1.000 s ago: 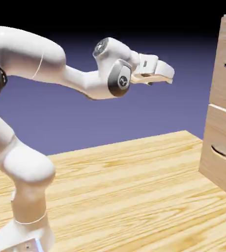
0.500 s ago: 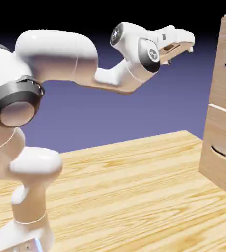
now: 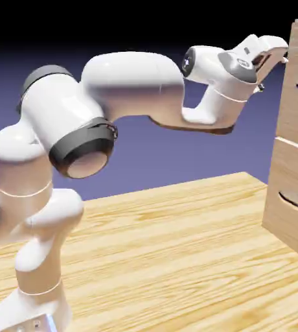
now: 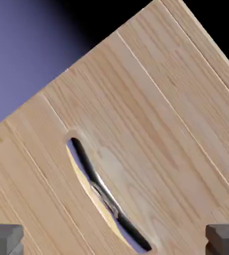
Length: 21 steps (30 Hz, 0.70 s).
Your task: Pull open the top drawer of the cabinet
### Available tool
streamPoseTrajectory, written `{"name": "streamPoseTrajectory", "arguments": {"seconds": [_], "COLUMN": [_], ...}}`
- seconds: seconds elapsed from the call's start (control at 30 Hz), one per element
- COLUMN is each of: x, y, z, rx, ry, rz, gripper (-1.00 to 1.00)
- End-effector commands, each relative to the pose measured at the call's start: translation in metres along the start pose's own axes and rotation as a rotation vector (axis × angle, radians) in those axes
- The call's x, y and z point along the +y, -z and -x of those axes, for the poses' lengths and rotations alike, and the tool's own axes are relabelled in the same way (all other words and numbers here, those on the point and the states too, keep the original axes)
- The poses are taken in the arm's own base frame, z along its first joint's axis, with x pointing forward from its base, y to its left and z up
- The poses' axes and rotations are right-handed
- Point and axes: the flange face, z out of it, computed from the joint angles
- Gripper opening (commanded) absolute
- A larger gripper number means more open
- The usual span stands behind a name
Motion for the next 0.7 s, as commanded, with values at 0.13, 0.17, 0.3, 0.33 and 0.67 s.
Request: {"name": "streamPoseTrajectory", "arguments": {"seconds": [0.13,0.17,0.3,0.33,0.67], "x": [-0.002,-0.003,-0.008,-0.010,-0.011], "y": [-0.036,-0.043,-0.070,-0.076,-0.132], "z": [0.015,0.018,0.030,0.032,0.033], "rx": [0.026,0.031,0.054,0.060,0.089], "ry": [0.163,0.198,0.344,0.383,0.522], "rz": [0.045,0.055,0.092,0.102,0.137], "gripper": [0.00,0.00,0.00,0.00,0.00]}}
